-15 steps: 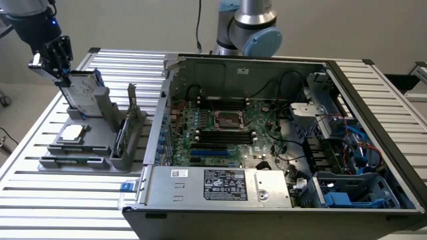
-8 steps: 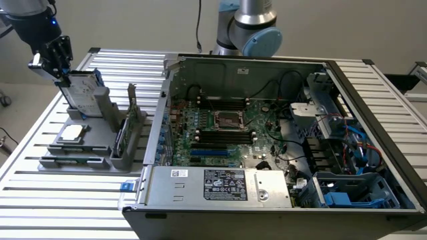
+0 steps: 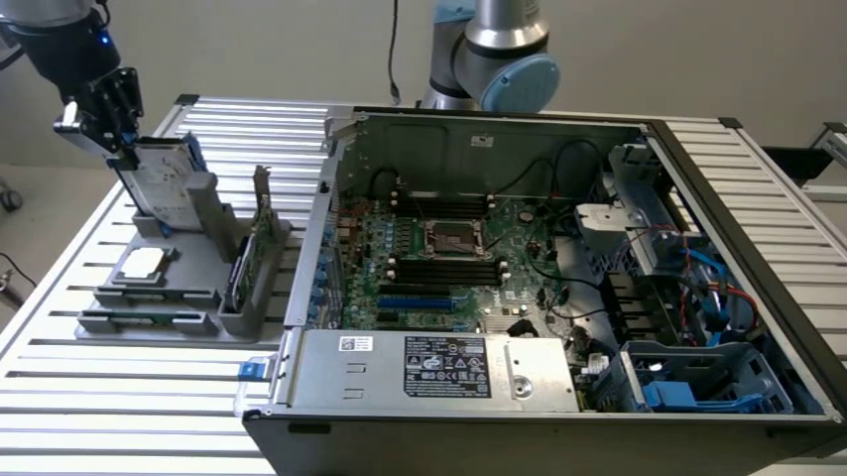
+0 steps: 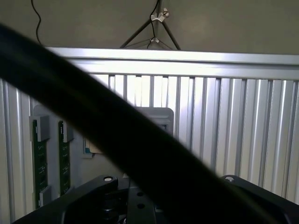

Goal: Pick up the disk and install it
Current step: 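Pick up the disk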

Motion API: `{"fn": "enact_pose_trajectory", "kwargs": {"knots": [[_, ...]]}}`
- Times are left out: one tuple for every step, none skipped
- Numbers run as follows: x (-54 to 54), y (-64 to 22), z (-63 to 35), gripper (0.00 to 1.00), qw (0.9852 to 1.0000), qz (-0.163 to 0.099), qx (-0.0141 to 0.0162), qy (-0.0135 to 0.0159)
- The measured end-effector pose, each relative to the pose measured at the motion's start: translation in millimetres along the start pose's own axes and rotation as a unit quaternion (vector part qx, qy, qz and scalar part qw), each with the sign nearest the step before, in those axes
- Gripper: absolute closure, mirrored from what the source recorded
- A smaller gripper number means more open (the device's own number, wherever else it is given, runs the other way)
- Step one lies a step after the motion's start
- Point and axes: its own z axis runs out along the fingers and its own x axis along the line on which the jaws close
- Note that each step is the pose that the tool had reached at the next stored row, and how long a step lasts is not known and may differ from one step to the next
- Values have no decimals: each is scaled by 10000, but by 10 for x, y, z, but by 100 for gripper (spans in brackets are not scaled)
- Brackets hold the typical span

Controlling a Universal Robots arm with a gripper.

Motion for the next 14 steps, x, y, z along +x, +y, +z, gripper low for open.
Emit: {"fn": "enact_pose_trajectory", "kwargs": {"knots": [[0,-1,-19,67,10000,0,0,0],[0,-2,-43,67,10000,0,0,0],[-1,-3,-70,67,10000,0,1,0],[-1,-6,-103,67,10000,0,1,0],[-1,-9,-137,67,10000,0,0,0],[-2,-13,-171,67,10000,-1,0,0],[-2,-17,-208,67,10000,-1,1,0],[-3,-22,-248,67,10000,0,0,0],[-3,-27,-293,67,10000,-1,0,0],[-4,-32,-338,67,10000,0,0,0],[-4,-37,-383,67,10000,-1,0,0],[-5,-41,-428,67,10000,0,0,0],[-5,-46,-473,67,10000,0,1,0],[-6,-50,-518,67,10000,0,-1,0]]}}
